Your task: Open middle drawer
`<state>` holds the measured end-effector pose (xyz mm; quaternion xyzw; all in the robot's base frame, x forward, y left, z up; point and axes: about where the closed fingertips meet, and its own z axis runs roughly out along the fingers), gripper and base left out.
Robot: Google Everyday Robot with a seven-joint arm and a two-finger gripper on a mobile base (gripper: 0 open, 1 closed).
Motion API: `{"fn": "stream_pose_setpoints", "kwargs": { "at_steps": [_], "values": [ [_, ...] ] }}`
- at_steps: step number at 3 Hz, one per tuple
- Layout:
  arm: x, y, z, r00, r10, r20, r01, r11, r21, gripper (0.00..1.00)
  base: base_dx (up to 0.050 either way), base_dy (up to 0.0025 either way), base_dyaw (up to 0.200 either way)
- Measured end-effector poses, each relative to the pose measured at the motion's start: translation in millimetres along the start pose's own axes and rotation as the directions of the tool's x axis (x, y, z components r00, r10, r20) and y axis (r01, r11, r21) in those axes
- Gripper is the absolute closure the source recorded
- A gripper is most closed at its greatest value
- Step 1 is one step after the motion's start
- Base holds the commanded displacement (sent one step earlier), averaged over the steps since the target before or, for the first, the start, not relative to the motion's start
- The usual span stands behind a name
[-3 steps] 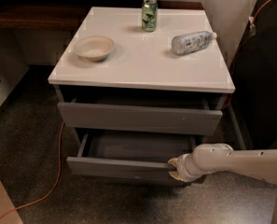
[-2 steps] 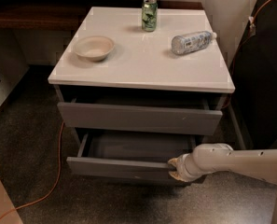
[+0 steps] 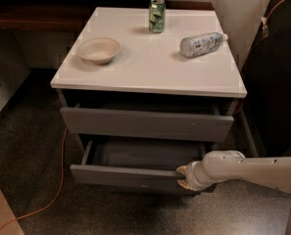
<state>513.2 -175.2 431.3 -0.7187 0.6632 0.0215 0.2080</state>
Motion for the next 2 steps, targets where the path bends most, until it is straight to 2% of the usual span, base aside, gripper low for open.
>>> {"fn": "stream_pose_setpoints", "kwargs": {
  "at_steps": [1,2],
  "values": [
    [0.0,0.0,0.0,1.0,0.0,0.0,0.0,1.0,0.0,0.21,0.0,0.0,0.0],
    [0.0,0.0,0.0,1.0,0.0,0.0,0.0,1.0,0.0,0.01,0.0,0.0,0.0]
  ]
}}
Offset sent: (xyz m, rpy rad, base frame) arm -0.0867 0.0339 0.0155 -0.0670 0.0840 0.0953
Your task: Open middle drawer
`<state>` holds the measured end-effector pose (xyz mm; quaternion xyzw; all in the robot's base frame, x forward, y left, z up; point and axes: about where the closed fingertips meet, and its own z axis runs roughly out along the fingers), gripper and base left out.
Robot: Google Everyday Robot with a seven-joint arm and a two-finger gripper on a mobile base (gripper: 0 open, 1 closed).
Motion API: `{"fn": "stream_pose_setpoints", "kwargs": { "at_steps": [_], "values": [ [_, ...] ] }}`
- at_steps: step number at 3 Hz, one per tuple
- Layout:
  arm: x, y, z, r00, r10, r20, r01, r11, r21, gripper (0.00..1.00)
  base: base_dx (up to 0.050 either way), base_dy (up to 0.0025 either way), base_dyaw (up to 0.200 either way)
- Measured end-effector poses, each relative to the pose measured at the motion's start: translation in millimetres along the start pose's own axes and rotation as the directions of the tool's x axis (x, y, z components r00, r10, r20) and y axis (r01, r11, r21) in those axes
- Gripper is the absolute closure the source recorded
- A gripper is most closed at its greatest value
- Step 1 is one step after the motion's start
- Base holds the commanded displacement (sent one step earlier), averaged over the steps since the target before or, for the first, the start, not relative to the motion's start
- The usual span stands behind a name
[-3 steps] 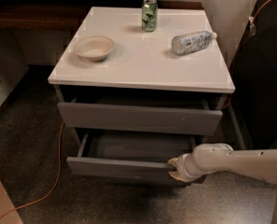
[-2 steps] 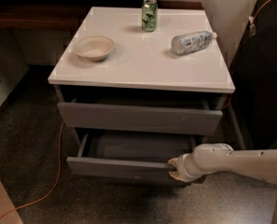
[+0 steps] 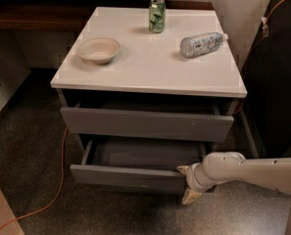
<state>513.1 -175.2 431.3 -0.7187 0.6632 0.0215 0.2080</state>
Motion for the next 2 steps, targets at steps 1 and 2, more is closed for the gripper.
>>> {"fn": "stream_pose_setpoints", "kwargs": {
  "at_steps": [1,2],
  "values": [
    [-19.0,15.2,-12.3,1.0,-0.028,-0.002,0.028,0.9994,-0.023,0.0,0.0,0.0,0.0],
    [-51.4,25.0,-37.9,0.997,-0.078,-0.009,0.078,0.996,-0.043,0.02,0.0,0.0,0.0]
  ]
}}
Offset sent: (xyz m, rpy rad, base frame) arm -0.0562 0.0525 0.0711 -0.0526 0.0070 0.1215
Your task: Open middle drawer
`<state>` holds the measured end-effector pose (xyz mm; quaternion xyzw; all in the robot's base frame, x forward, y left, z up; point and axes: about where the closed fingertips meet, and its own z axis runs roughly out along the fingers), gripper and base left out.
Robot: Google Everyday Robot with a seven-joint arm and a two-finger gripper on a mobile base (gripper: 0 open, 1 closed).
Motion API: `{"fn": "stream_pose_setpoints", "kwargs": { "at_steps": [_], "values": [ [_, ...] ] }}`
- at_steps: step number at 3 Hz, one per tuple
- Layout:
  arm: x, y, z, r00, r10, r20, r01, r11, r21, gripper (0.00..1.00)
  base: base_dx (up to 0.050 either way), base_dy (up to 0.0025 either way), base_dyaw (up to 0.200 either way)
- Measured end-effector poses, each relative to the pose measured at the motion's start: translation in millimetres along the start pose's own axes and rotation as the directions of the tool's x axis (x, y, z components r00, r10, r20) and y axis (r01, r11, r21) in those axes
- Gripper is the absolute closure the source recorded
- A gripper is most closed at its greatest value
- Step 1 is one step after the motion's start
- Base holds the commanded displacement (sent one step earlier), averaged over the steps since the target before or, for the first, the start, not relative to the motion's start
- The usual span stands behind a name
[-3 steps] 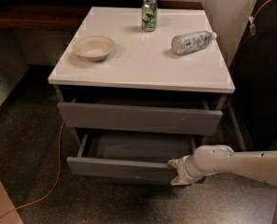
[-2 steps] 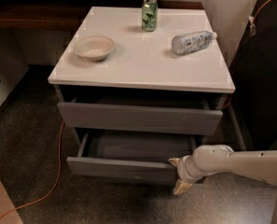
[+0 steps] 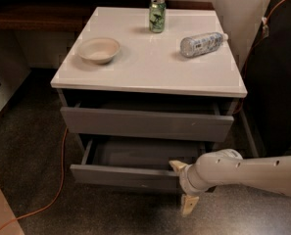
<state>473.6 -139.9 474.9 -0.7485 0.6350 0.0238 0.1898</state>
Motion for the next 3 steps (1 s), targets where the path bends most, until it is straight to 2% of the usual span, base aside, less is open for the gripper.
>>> {"fn": "stream_pose_setpoints", "kwargs": {
  "at_steps": [1,2,3],
  "values": [
    [-10.6,-4.5,-10.4,1.0,-0.015,-0.005,0.015,0.9999,-0.004,0.17,0.0,0.0,0.0],
    [-9.8,-21.2,-21.0,1.0,0.012,0.017,-0.012,0.9998,0.015,0.34,0.0,0.0,0.0],
    [-6.5,-46.8,-27.8,0.998,0.036,0.053,-0.039,0.9977,0.054,0.57,0.0,0.0,0.0]
  ]
}}
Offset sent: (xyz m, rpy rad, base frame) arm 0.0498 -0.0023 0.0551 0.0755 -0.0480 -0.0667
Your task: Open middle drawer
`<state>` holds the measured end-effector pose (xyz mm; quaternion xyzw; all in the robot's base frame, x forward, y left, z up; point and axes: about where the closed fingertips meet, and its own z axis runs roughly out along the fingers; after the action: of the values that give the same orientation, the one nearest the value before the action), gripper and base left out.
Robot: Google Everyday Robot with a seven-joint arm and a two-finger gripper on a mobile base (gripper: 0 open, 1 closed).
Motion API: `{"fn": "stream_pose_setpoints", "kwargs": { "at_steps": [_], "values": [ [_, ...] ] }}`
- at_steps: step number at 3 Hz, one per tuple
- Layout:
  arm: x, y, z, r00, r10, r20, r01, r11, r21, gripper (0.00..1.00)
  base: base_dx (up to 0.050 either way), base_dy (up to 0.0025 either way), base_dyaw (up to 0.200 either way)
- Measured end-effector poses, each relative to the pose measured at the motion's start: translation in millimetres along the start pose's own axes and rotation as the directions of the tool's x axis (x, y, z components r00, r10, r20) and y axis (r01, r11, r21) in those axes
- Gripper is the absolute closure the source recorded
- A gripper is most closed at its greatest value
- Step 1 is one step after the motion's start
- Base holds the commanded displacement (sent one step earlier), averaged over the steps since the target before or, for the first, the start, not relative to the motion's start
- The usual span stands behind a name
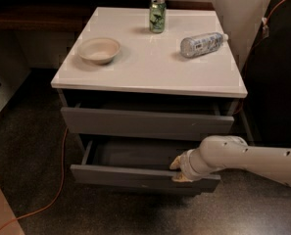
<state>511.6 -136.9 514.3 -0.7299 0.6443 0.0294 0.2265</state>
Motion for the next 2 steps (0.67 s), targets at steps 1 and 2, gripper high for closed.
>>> {"fn": "stream_pose_setpoints", "kwargs": {
  "at_steps": [1,2],
  "values": [
    [1.5,-24.4,0.8,1.0,0.009,0.025,-0.01,0.9994,0.034,0.79,0.0,0.0,0.0],
    [8.1,-43.8,9.3,1.0,0.013,0.018,-0.014,0.9977,0.067,1.0,0.0,0.0,0.0]
  ]
}}
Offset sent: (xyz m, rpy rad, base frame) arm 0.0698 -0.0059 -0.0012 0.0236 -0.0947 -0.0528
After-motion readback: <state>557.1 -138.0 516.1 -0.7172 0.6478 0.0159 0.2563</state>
